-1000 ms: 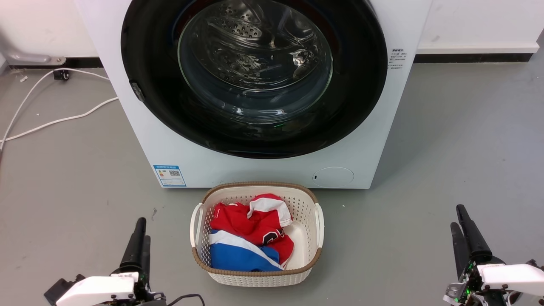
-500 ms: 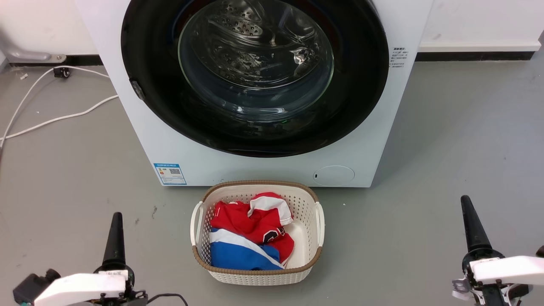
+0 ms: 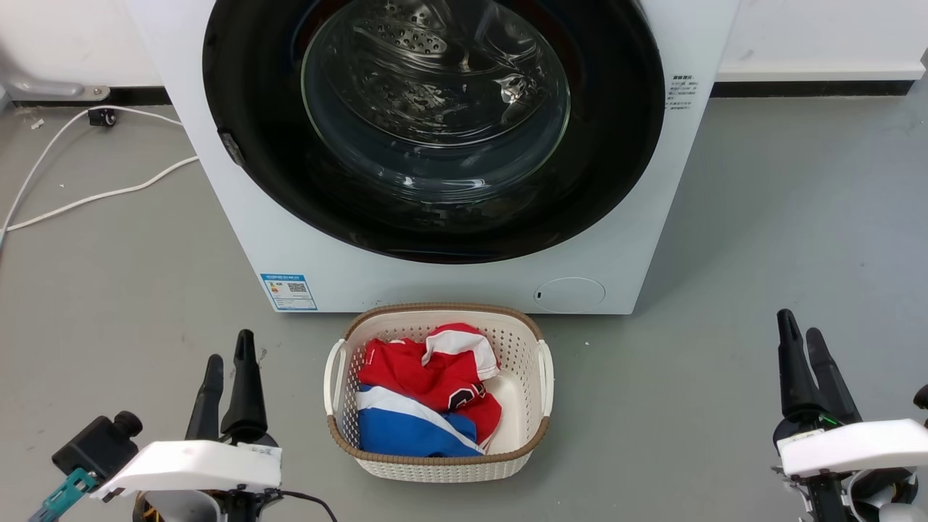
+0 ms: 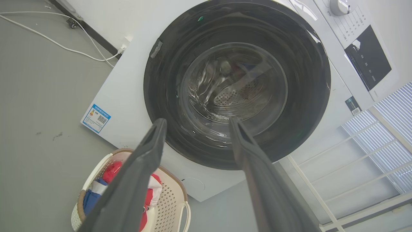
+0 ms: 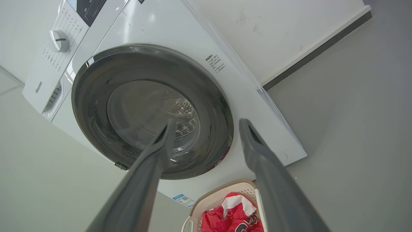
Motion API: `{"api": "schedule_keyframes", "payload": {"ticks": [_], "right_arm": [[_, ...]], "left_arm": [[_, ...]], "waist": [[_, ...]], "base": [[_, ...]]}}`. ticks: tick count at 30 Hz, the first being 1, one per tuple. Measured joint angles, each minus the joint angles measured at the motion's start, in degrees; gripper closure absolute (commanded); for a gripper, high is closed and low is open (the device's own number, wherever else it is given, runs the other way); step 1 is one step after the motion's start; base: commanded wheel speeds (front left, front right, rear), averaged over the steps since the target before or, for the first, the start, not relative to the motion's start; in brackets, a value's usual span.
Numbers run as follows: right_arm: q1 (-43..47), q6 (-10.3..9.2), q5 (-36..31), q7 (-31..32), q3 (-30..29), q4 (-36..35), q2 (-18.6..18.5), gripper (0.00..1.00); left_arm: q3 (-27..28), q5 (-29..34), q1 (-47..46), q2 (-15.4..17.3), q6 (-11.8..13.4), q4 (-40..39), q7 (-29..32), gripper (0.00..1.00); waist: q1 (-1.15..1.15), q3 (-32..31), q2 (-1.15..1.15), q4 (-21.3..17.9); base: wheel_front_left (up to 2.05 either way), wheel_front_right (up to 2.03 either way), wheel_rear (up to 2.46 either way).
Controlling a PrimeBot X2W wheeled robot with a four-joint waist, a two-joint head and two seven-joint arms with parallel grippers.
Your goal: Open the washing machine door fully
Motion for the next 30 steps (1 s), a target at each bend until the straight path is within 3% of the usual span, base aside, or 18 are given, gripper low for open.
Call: {"api": "schedule_keyframes", "payload": {"ticks": [15,21,30], "right_arm": [[0.69,0.0,-13.22,-2.52,2.79,-3.46,0.0,0.0],[0.7,0.0,-18.6,-3.47,3.74,-4.7,0.0,0.0],[0.8,0.0,-24.23,-4.75,4.24,-5.73,-0.01,0.0]], "left_arm": [[-6.88,16.39,0.36,0.89,2.66,-5.95,-2.53,0.0],[-11.66,21.59,0.35,3.79,5.93,-8.13,-3.41,0.0],[-19.11,26.88,-0.06,7.61,13.05,-10.2,-4.68,0.0]], "waist": [[0.0,0.31,0.0,-0.17],[0.0,0.58,0.0,-0.14],[0.0,0.97,0.0,-0.1]], "base": [[0.0,0.0,0.0],[0.0,0.0,0.0],[0.0,0.0,0.0]]}}
